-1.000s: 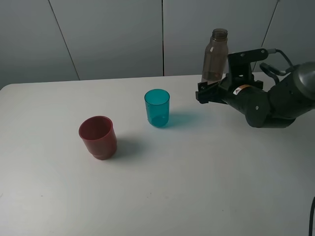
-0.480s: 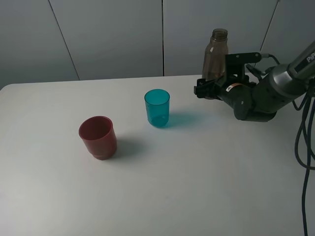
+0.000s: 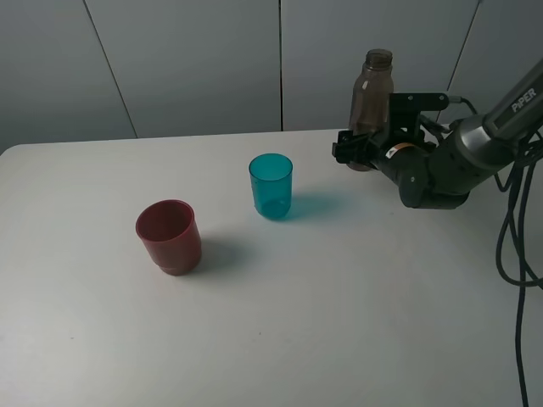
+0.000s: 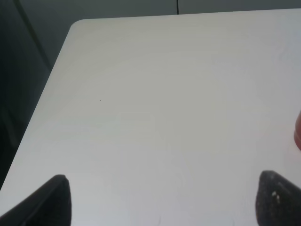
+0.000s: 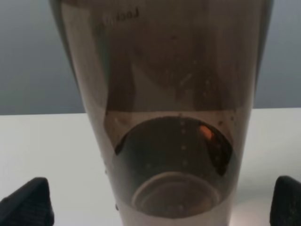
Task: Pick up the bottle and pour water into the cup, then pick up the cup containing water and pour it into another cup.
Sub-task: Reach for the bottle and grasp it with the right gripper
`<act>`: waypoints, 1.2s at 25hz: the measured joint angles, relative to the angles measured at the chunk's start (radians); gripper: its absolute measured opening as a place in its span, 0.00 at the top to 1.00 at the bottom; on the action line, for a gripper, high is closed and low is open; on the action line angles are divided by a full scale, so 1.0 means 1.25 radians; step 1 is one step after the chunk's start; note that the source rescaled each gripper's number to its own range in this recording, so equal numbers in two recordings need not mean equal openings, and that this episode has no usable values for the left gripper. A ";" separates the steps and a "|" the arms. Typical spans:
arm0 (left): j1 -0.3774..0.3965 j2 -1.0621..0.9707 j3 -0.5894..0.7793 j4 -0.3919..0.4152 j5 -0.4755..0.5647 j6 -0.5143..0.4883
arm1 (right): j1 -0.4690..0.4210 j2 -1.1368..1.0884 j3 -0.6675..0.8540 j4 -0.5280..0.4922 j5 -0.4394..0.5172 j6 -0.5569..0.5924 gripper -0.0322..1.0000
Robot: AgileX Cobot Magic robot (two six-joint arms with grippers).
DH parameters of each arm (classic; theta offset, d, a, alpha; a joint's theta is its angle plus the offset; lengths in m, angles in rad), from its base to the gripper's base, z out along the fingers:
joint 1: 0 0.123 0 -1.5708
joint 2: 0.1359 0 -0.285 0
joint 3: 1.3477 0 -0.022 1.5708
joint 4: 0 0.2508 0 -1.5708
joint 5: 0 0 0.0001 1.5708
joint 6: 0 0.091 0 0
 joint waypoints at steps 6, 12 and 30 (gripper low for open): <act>0.000 0.000 0.000 0.000 0.000 0.000 | -0.003 0.025 -0.037 -0.011 -0.026 0.000 0.00; 0.000 0.000 0.000 0.000 0.000 0.000 | -0.003 0.062 -0.086 -0.011 -0.028 -0.016 0.00; 0.000 0.000 0.000 0.000 0.000 0.000 | -0.031 0.077 -0.121 -0.034 -0.049 -0.057 0.00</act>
